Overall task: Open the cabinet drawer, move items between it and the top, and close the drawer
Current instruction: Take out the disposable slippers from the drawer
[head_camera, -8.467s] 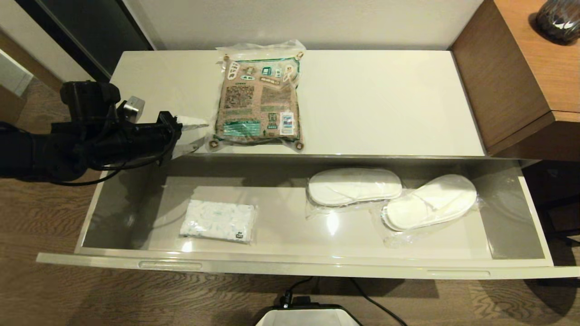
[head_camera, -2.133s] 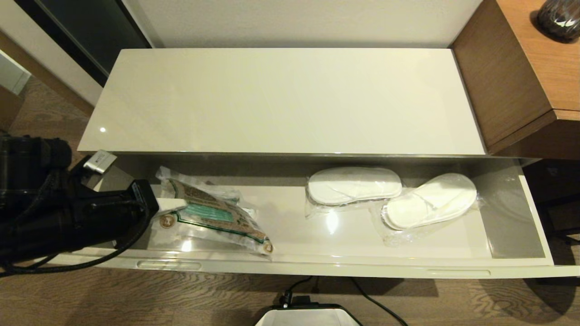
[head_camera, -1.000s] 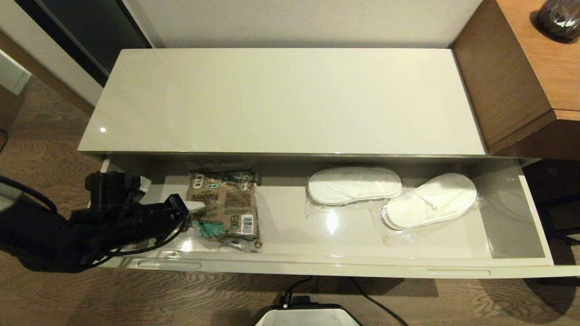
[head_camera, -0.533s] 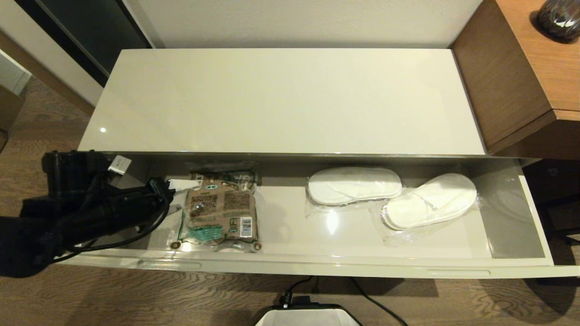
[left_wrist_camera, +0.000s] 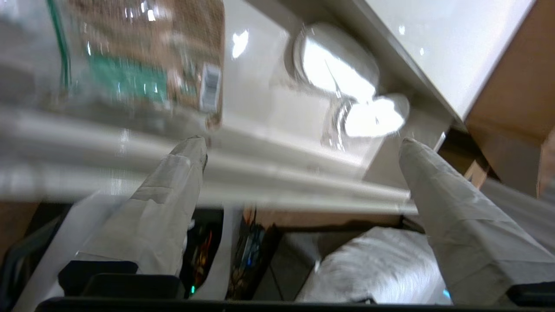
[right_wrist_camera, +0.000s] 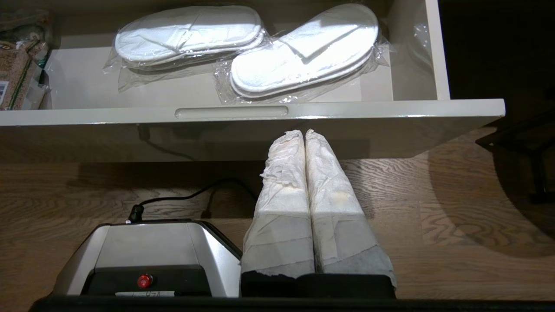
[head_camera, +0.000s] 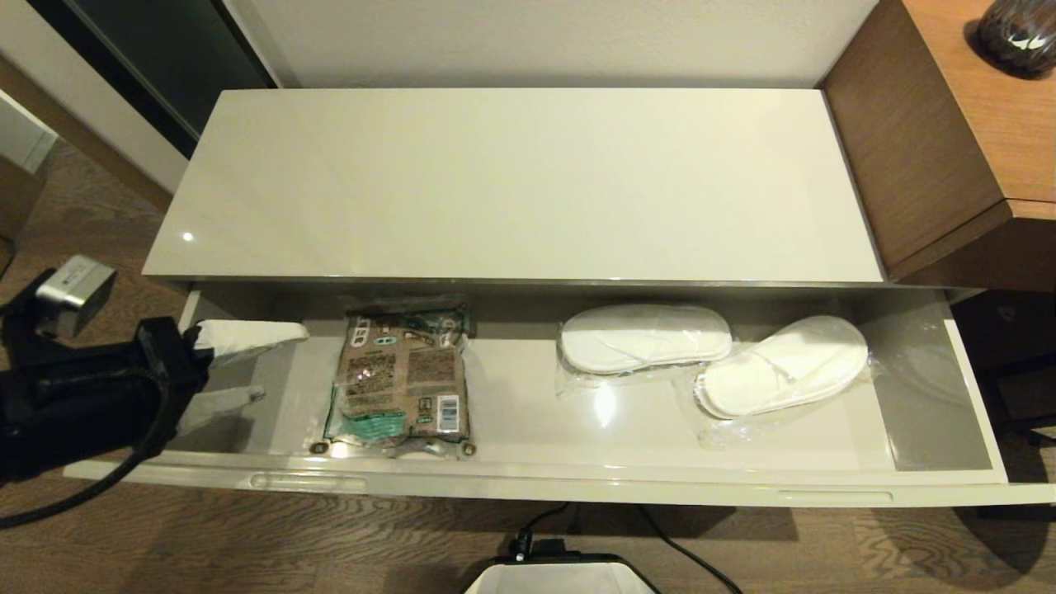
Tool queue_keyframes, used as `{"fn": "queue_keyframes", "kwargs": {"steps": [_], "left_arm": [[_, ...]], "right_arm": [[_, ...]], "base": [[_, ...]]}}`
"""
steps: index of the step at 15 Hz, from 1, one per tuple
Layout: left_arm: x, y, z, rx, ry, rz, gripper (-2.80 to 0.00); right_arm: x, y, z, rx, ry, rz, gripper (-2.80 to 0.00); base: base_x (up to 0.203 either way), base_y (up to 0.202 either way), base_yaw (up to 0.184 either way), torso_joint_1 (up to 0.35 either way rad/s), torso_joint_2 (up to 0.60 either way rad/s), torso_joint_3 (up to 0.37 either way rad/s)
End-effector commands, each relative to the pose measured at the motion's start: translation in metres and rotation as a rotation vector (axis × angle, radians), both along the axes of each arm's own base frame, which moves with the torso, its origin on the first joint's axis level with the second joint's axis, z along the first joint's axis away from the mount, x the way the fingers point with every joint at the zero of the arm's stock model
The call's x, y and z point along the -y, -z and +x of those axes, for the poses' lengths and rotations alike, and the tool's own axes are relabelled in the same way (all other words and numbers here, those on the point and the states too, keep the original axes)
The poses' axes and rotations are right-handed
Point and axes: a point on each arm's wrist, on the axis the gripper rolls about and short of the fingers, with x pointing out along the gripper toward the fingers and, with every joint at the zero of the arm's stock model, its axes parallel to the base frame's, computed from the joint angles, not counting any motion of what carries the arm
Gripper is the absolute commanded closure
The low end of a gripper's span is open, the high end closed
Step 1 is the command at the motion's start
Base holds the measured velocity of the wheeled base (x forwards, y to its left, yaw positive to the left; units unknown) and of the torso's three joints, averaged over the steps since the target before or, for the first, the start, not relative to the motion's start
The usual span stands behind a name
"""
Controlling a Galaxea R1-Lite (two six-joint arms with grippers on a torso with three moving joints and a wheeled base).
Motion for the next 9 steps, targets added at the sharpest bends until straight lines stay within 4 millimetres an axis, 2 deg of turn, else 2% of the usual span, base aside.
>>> {"fn": "queue_keyframes", "kwargs": {"steps": [1,2,3,6,9], "left_arm": [[-0.002,-0.017,-0.052,0.063,0.009,0.006,-2.8],[-0.002,-0.018,-0.067,0.05,0.014,0.019,-2.8],[-0.003,-0.017,-0.083,0.03,0.02,0.032,0.0],[-0.004,-0.013,-0.119,0.012,0.035,0.069,0.0],[-0.005,-0.005,-0.147,0.003,0.056,0.114,0.0]], "right_arm": [[0.0,0.001,-0.001,0.016,0.0,0.0,0.0],[0.0,0.001,-0.001,0.016,0.0,0.0,0.0],[0.0,0.001,-0.001,0.016,0.0,0.0,0.0],[0.0,0.001,-0.001,0.016,0.0,0.0,0.0],[0.0,0.001,-0.001,0.016,0.0,0.0,0.0]], "base": [[0.0,0.0,0.0,0.0,0.0,0.0],[0.0,0.0,0.0,0.0,0.0,0.0],[0.0,0.0,0.0,0.0,0.0,0.0],[0.0,0.0,0.0,0.0,0.0,0.0],[0.0,0.0,0.0,0.0,0.0,0.0]]}}
